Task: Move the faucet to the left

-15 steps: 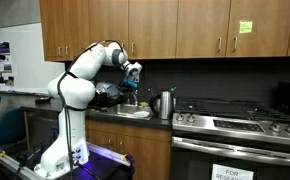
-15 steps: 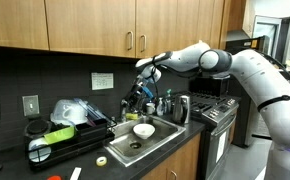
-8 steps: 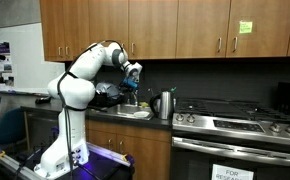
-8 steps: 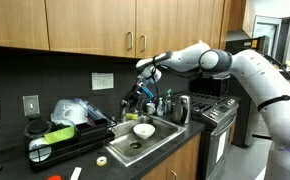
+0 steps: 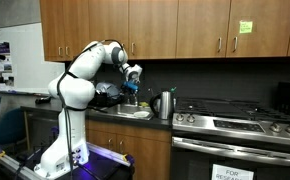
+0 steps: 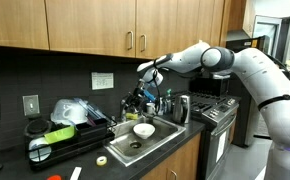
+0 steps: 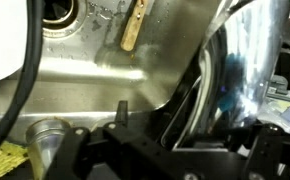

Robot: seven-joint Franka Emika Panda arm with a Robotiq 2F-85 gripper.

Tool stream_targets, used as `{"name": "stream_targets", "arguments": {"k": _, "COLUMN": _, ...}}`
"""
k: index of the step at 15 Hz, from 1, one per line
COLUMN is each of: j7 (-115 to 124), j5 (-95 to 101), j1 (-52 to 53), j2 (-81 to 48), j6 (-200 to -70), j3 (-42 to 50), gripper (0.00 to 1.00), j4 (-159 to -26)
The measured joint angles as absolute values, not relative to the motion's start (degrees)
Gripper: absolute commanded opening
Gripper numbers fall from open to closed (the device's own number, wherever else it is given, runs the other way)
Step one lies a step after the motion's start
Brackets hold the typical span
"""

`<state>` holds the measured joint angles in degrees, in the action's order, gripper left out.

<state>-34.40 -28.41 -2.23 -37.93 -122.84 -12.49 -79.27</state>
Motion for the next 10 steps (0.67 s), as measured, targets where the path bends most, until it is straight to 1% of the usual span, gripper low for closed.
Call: {"name": "stream_targets", "arguments": {"k": 10, "j7": -34.5, "j5": -28.7, "j1": -3.1, "j2": -28.8, "j6": -135.9, "j3": -13.5, "gripper": 1.00, "j4": -93.0}}
